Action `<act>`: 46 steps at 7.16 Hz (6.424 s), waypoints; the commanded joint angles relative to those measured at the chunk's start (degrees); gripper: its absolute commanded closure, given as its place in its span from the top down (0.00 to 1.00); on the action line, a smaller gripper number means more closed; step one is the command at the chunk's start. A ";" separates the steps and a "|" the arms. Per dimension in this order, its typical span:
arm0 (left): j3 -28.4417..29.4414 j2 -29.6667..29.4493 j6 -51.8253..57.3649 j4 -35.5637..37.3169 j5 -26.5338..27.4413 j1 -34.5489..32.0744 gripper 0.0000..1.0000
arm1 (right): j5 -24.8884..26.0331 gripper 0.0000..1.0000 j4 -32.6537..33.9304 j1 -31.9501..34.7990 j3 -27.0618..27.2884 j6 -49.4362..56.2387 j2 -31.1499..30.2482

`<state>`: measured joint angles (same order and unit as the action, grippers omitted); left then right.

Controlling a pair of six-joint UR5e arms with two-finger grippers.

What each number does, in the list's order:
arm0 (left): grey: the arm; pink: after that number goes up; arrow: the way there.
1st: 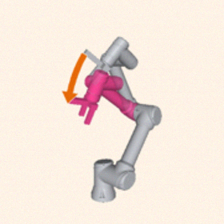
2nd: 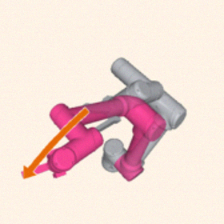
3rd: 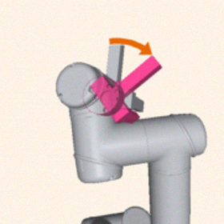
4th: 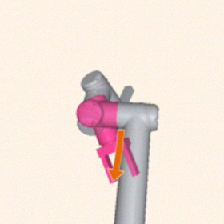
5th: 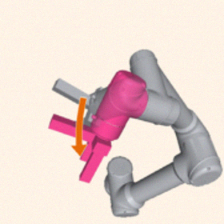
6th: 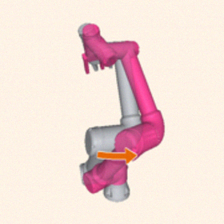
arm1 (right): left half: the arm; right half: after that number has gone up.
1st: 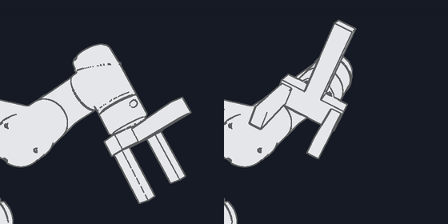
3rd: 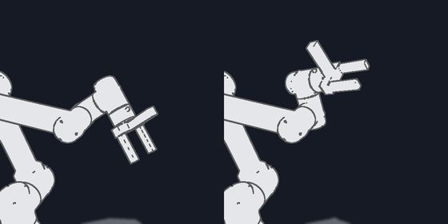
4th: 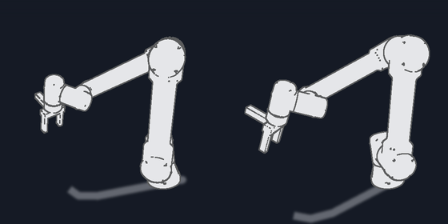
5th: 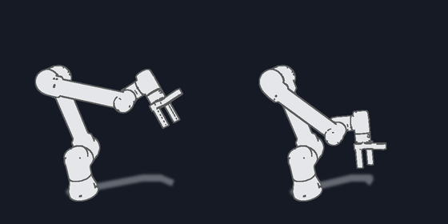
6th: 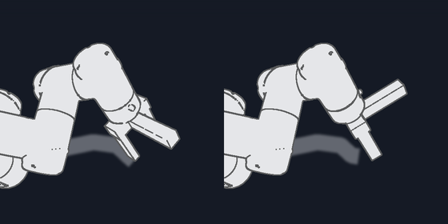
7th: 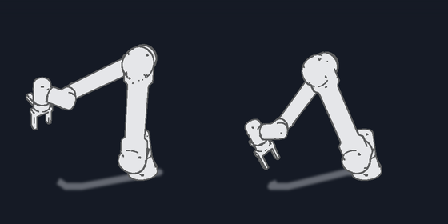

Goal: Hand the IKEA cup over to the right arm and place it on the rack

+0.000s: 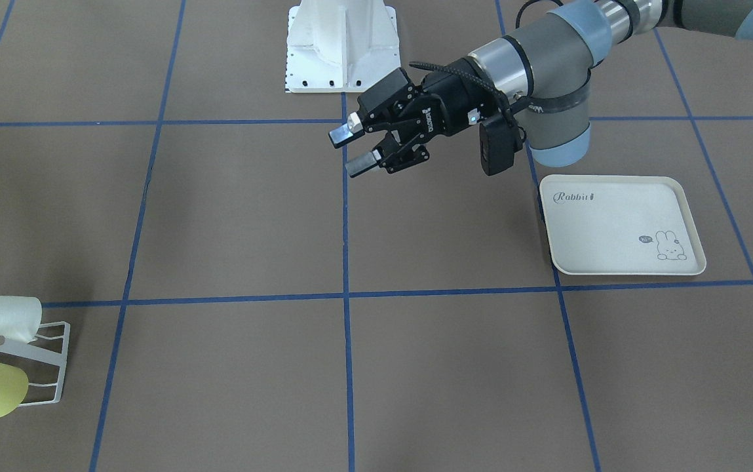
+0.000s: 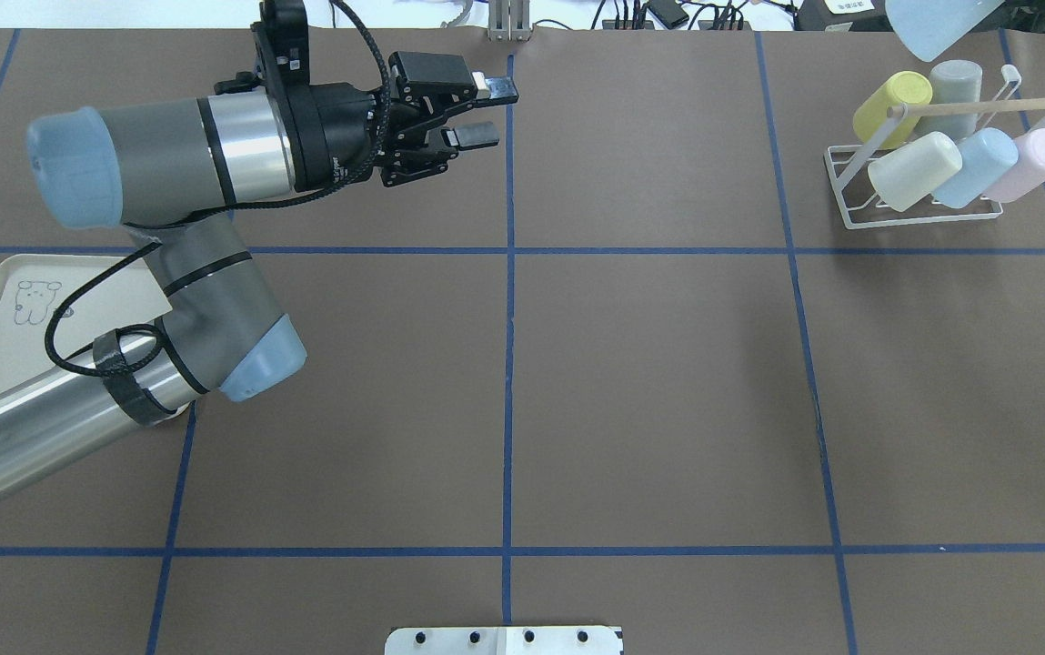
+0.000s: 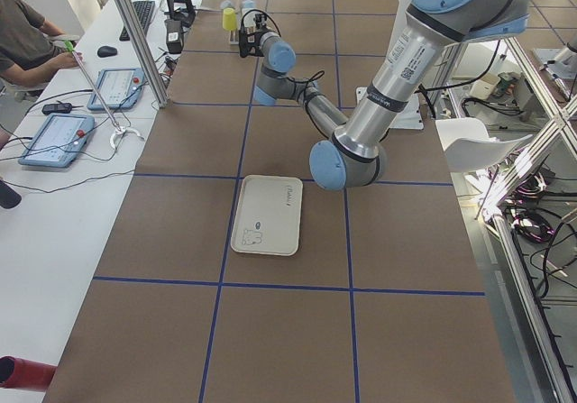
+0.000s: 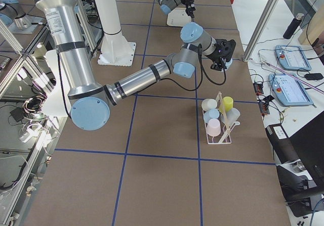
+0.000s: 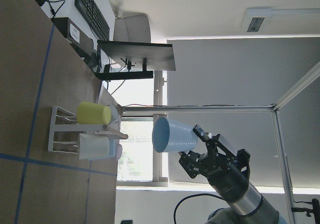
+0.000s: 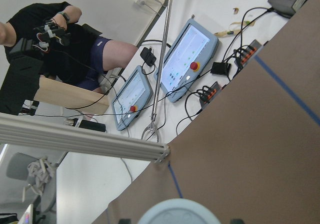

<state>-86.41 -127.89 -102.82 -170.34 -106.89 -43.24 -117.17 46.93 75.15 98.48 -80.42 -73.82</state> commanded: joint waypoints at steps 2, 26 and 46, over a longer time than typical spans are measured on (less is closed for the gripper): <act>-2.69 1.94 26.33 26.03 -13.85 -11.75 0.63 | 0.10 0.00 0.01 5.43 -21.95 26.37 8.41; -26.09 13.62 65.50 66.45 -12.64 -20.28 0.64 | -2.68 1.00 -0.35 2.18 -28.19 39.37 6.07; -14.09 37.54 107.47 66.81 -27.14 -44.82 1.00 | -18.02 1.00 47.29 11.97 -0.83 87.71 -16.53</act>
<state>-103.69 -90.38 4.59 -103.12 -133.96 -88.07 -135.76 92.80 89.24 97.60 7.36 -90.69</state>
